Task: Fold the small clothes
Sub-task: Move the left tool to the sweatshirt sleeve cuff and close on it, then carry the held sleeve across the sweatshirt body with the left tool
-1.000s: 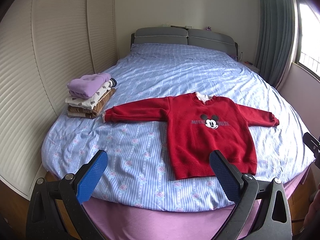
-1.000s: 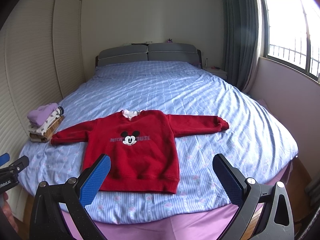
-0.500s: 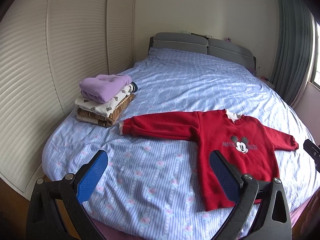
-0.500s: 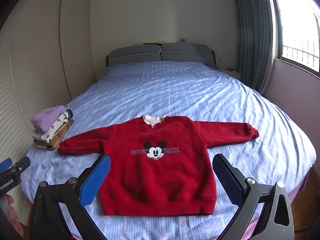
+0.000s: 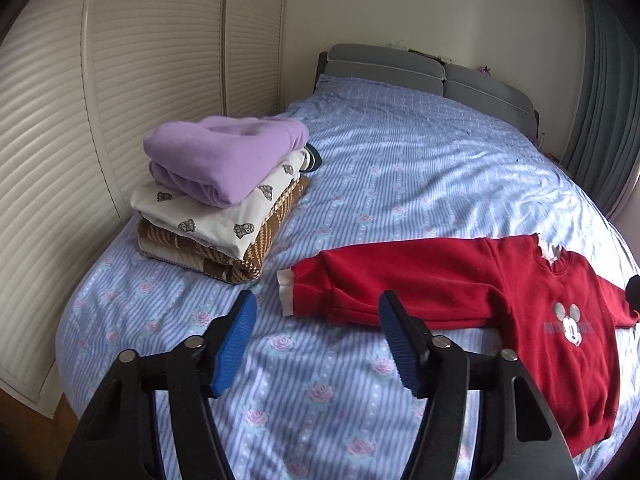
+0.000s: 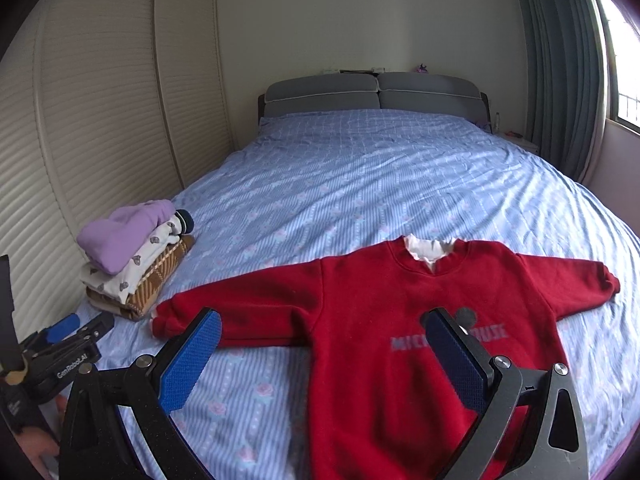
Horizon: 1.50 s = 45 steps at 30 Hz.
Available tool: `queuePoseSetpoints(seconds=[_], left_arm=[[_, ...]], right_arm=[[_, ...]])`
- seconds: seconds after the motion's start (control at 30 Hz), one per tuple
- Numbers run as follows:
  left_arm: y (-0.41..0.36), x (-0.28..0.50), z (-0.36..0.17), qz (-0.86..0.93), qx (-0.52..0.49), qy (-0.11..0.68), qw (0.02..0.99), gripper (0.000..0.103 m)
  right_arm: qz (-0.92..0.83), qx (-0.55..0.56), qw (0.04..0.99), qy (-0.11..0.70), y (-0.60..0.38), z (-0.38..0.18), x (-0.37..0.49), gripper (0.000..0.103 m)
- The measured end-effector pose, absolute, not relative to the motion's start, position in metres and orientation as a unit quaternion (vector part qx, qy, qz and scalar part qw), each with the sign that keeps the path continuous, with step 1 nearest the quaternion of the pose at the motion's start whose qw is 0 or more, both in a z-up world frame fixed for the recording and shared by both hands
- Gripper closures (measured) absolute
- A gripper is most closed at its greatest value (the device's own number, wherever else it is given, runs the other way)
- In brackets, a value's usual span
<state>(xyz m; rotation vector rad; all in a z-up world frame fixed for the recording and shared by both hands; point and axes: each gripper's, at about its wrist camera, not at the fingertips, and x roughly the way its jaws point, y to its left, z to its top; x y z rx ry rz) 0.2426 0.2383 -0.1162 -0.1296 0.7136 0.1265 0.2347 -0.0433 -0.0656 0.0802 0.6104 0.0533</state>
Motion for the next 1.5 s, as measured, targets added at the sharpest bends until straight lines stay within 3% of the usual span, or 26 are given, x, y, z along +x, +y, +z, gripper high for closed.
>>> queuePoseSetpoints(seconds=[0.2,0.73,0.97,1.03,1.23,1.5], left_arm=[[0.272,0.292,-0.170,0.027,-0.103,0.387,0.916,0.068],[0.314,0.330,-0.225,-0.005,-0.202,0.410,0.889,0.069],[0.311,0.337,-0.233,-0.020,-0.226,0.419,0.879,0.089],[0.310,0.334,-0.231,-0.015,-0.223,0.418,0.880,0.097],[0.303,0.322,-0.209,0.005,-0.198,0.401,0.894,0.098],[0.261,0.311,-0.135,-0.017,-0.152,0.362,0.920,0.098]], right_arm=[[0.032,0.034,0.947,0.317,-0.011,-0.091,0.267,0.000],[0.032,0.010,0.938,0.344,0.025,-0.127,0.295,0.000],[0.026,0.008,0.939,0.343,0.022,-0.126,0.294,0.000],[0.023,0.008,0.939,0.342,0.020,-0.125,0.293,0.000],[0.016,0.006,0.941,0.339,0.012,-0.118,0.288,0.000],[-0.006,0.017,0.947,0.321,-0.030,-0.096,0.269,0.000]])
